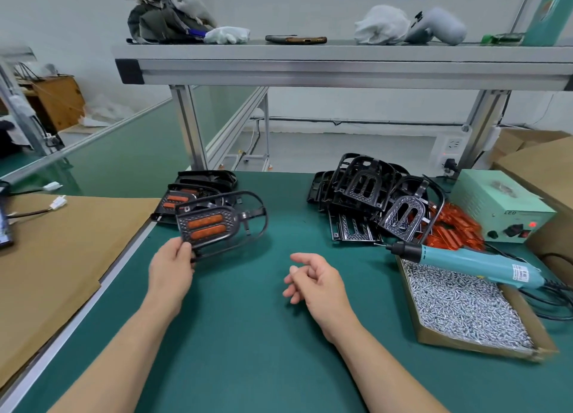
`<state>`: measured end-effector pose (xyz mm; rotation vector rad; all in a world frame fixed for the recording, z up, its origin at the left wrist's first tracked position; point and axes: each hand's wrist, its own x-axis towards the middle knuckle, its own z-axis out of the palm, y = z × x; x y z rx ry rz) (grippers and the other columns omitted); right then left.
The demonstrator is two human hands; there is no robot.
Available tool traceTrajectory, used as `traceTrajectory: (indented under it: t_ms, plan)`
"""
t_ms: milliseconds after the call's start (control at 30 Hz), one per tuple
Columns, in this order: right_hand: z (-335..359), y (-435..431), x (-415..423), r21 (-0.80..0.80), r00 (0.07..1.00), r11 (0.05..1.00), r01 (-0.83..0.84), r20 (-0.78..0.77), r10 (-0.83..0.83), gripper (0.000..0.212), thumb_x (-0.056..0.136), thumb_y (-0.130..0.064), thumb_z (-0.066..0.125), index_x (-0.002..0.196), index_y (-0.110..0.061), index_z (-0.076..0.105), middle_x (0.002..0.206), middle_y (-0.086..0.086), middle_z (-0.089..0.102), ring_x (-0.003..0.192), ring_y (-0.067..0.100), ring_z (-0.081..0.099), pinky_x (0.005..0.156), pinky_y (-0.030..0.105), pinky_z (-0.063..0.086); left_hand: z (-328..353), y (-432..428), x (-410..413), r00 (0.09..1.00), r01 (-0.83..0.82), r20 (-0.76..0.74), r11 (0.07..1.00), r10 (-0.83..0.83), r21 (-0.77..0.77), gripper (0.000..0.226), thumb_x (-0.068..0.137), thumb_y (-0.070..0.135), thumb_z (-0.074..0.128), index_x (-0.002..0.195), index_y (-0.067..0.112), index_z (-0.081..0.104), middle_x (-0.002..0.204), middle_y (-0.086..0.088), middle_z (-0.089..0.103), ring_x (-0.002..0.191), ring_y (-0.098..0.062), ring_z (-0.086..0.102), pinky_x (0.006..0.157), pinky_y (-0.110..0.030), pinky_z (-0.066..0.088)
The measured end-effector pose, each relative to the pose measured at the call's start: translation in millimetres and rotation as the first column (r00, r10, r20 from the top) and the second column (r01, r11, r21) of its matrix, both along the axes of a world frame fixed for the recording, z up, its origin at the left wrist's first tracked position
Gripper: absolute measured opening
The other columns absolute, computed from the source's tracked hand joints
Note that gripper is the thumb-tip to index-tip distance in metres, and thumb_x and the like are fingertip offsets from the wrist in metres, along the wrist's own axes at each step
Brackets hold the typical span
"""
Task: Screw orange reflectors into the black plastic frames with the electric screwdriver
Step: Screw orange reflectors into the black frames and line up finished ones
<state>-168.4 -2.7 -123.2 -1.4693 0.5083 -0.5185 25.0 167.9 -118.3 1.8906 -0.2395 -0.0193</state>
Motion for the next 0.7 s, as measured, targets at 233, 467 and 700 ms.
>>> traceTrajectory:
  t_ms: [233,467,700]
  plan:
    - [3.0,0.1,-1.0,0.000,1.000,1.000,0.003,-0.019,-0.003,0.018,0.100,-0.007,0.056,0.114,-0.016,0.062,0.076,0.001,0.069,0.060,0.015,0.065,0.061,0.024,0.051,3.7,29.1,64.1,0.998,-0.041,0.046,0.989,0.035,0.143,0.028,0.105,0.017,0.037,0.095,0.002,0.058,0.080,-0.008,0.052,0.068,-0.019,0.039,0.061,-0.033,0.029]
    - [3.2,-0.9,-1.8,0.000,1.000,1.000,0.012,-0.029,-0.012,0.019,0.100,-0.006,0.055,0.114,-0.017,0.063,0.074,0.001,0.070,0.059,0.015,0.064,0.059,0.023,0.051,19.9,45.3,103.6,0.990,-0.075,0.137,0.951,0.035,0.301,0.027,0.106,0.012,0.039,0.105,0.005,0.066,0.092,-0.015,0.062,0.084,-0.027,0.051,0.072,-0.034,0.037]
    - [3.9,-0.7,-1.2,-0.003,1.000,1.000,0.004,-0.021,-0.004,0.019,0.101,-0.005,0.054,0.114,-0.015,0.064,0.075,0.003,0.069,0.060,0.016,0.064,0.058,0.023,0.050,15.2,46.4,118.9,0.994,-0.057,0.110,0.936,0.020,0.349,0.030,0.106,0.010,0.040,0.114,0.002,0.067,0.104,-0.018,0.066,0.092,-0.026,0.054,0.082,-0.032,0.039]
